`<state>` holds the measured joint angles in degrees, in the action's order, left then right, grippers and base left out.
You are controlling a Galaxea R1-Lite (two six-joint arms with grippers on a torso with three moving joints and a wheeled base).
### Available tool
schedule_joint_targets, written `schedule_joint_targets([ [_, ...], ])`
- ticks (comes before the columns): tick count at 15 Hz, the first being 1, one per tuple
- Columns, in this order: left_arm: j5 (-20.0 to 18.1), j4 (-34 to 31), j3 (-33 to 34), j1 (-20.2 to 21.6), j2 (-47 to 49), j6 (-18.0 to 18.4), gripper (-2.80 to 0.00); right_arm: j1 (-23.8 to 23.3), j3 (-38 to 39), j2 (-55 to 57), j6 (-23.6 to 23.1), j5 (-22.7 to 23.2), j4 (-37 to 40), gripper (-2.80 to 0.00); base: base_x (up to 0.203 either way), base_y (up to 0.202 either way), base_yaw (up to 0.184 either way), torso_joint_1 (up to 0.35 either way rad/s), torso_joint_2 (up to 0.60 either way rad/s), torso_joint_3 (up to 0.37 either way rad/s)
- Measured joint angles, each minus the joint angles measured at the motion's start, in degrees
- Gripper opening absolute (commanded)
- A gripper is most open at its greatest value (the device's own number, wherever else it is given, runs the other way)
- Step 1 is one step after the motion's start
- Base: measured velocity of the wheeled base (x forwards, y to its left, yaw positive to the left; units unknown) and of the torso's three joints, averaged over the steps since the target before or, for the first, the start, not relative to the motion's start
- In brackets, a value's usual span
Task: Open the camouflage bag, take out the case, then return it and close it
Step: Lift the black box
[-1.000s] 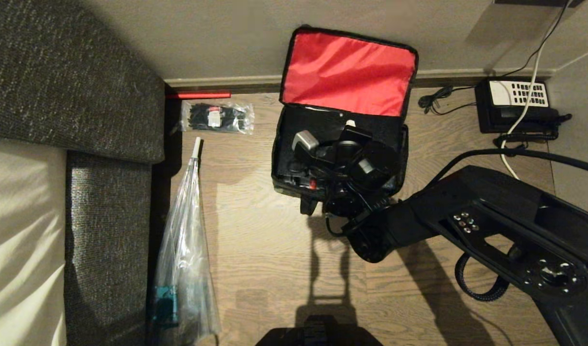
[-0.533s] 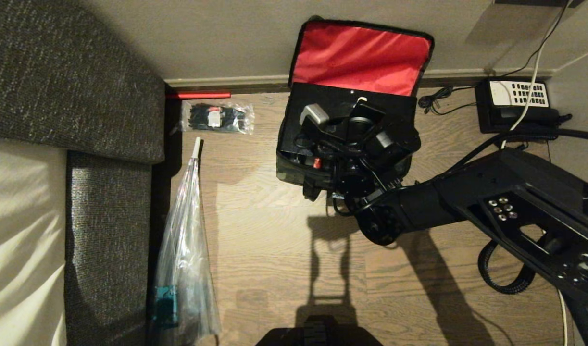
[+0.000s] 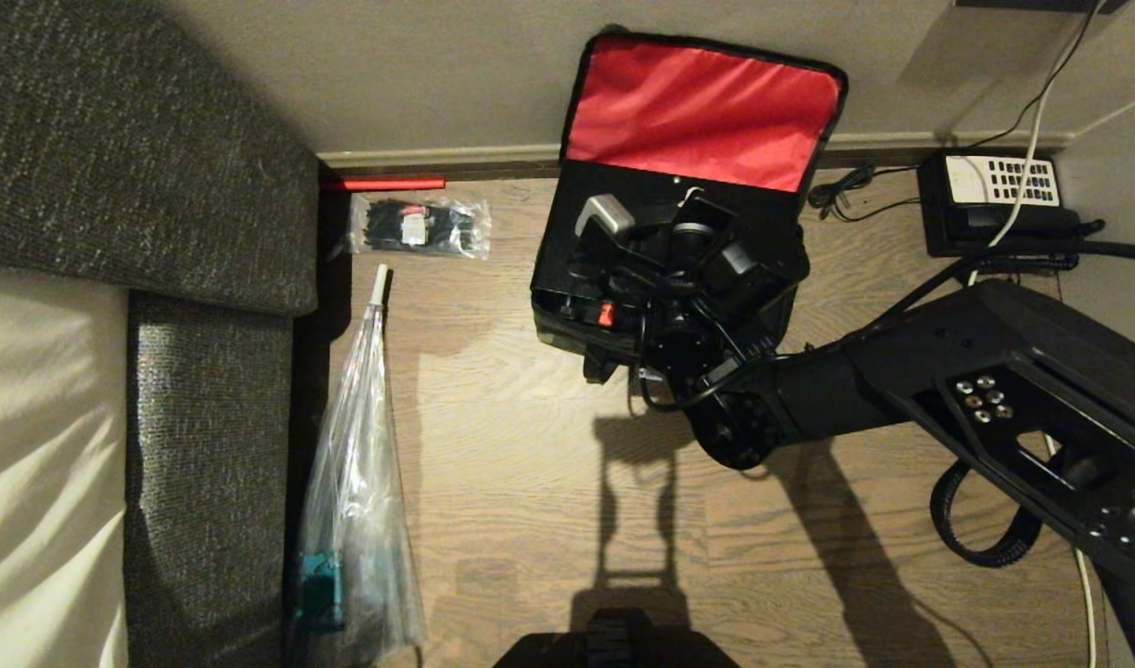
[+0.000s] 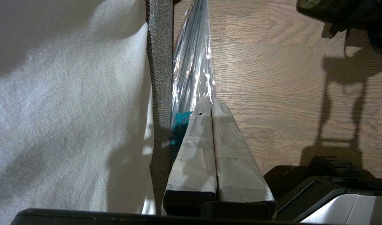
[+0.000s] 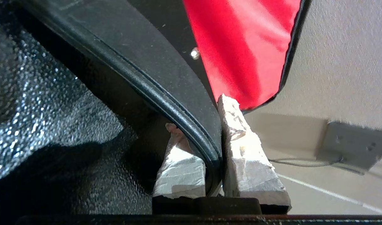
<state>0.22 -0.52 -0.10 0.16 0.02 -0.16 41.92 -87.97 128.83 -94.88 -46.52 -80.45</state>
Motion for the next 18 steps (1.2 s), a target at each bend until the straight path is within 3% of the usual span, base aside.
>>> schedule_joint_targets([
  [7, 0.0, 0.0, 0.0, 0.0, 0.0, 0.0, -2.80, 2.7, 0.0, -5.0, 0.3, 0.0, 5.4, -2.80, 0.000, 0.000, 0.000, 0.000, 0.00, 0.000],
  [18, 0.0, 0.0, 0.0, 0.0, 0.0, 0.0, -2.80, 3.6, 7.7, -14.8, 0.0, -1.6, 6.1, -2.80, 0.000, 0.000, 0.000, 0.000, 0.00, 0.000],
])
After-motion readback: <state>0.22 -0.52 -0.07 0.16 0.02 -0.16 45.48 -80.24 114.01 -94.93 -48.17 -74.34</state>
